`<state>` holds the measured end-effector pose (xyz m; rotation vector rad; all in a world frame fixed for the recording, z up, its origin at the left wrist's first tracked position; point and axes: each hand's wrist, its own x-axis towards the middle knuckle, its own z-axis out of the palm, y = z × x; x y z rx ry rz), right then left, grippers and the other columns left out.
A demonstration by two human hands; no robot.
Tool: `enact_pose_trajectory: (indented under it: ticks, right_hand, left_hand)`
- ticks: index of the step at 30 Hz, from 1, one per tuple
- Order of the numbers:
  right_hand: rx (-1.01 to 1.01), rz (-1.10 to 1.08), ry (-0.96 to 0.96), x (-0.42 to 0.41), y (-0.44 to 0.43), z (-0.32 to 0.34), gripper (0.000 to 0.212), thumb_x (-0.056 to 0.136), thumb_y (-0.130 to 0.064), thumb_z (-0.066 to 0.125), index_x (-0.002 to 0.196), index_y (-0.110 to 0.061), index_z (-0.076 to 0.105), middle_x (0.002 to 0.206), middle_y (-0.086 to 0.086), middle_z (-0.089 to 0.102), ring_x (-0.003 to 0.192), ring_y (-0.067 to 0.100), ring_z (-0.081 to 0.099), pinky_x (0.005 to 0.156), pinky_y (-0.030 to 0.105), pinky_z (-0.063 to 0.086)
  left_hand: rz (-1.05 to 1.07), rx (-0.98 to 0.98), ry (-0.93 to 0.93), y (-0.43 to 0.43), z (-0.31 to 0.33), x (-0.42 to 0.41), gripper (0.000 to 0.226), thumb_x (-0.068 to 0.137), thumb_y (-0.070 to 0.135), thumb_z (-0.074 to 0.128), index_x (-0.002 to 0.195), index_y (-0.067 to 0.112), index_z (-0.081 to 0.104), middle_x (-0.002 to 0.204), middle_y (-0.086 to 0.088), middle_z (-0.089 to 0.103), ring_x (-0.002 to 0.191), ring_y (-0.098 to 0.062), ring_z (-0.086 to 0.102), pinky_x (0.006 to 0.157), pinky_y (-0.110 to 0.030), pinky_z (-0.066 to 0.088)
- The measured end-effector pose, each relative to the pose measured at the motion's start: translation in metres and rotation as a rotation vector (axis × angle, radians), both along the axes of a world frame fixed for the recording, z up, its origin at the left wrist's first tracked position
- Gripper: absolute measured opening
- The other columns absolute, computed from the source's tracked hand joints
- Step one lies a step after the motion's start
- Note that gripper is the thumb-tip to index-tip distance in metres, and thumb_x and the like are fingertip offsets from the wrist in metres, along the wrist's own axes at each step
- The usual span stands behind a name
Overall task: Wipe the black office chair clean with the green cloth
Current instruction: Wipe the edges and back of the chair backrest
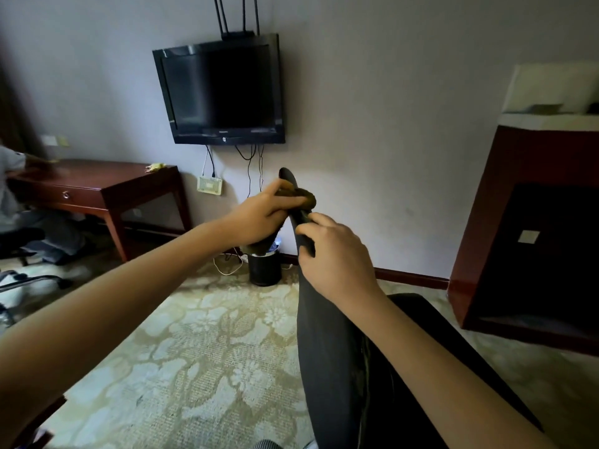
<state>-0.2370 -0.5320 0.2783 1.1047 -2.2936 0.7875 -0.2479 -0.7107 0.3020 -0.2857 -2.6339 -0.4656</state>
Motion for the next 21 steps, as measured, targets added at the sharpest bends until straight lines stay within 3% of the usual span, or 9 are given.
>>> enact_pose_trajectory:
  ticks: [3,5,9,14,21]
  right_hand:
    - [-0.031,-0.001,0.010,0.000,-0.003,-0.001,0.021,0.092,-0.015,0.050,0.107,-0.012,0.063,0.116,0.001,0.054,0.091,0.023,0.054,0.067,0.028,0.041]
    - [-0.074,0.015,-0.005,0.001,-0.005,-0.003,0.022,0.092,-0.015,0.050,0.109,-0.010,0.063,0.117,0.002,0.053,0.094,0.022,0.055,0.071,0.030,0.045]
    - [-0.290,0.075,-0.040,0.004,-0.004,-0.013,0.031,0.088,-0.018,0.050,0.115,-0.009,0.062,0.116,0.001,0.058,0.098,0.019,0.058,0.075,0.035,0.052]
    - [-0.334,0.003,0.049,0.013,0.010,-0.054,0.046,0.084,-0.026,0.053,0.128,-0.012,0.053,0.123,0.000,0.058,0.109,0.017,0.059,0.084,0.030,0.054]
    - [-0.341,0.016,0.056,0.009,0.001,-0.064,0.049,0.078,-0.024,0.062,0.126,-0.012,0.057,0.117,0.001,0.065,0.100,0.018,0.065,0.075,0.025,0.053]
  left_hand:
    - [-0.098,0.019,-0.025,0.004,-0.002,0.014,0.039,0.095,0.000,0.042,0.130,0.014,0.052,0.123,0.001,0.036,0.112,-0.015,0.045,0.101,-0.026,0.034]
    - [-0.124,0.001,-0.051,0.003,0.001,0.018,0.037,0.095,0.005,0.042,0.130,0.016,0.053,0.123,0.003,0.036,0.112,-0.015,0.045,0.100,-0.025,0.034]
    - [0.026,-0.115,-0.086,-0.010,0.011,-0.004,0.040,0.097,0.010,0.041,0.135,0.021,0.047,0.133,-0.003,0.036,0.112,-0.023,0.048,0.099,-0.030,0.035]
    - [0.174,-0.053,-0.036,-0.018,0.004,-0.030,0.041,0.097,0.005,0.039,0.135,0.016,0.046,0.135,-0.012,0.036,0.116,-0.029,0.047,0.101,-0.030,0.031]
    - [0.158,0.037,0.013,-0.017,-0.005,-0.022,0.042,0.095,-0.003,0.038,0.134,0.011,0.047,0.135,-0.015,0.035,0.122,-0.027,0.040,0.093,-0.011,0.022]
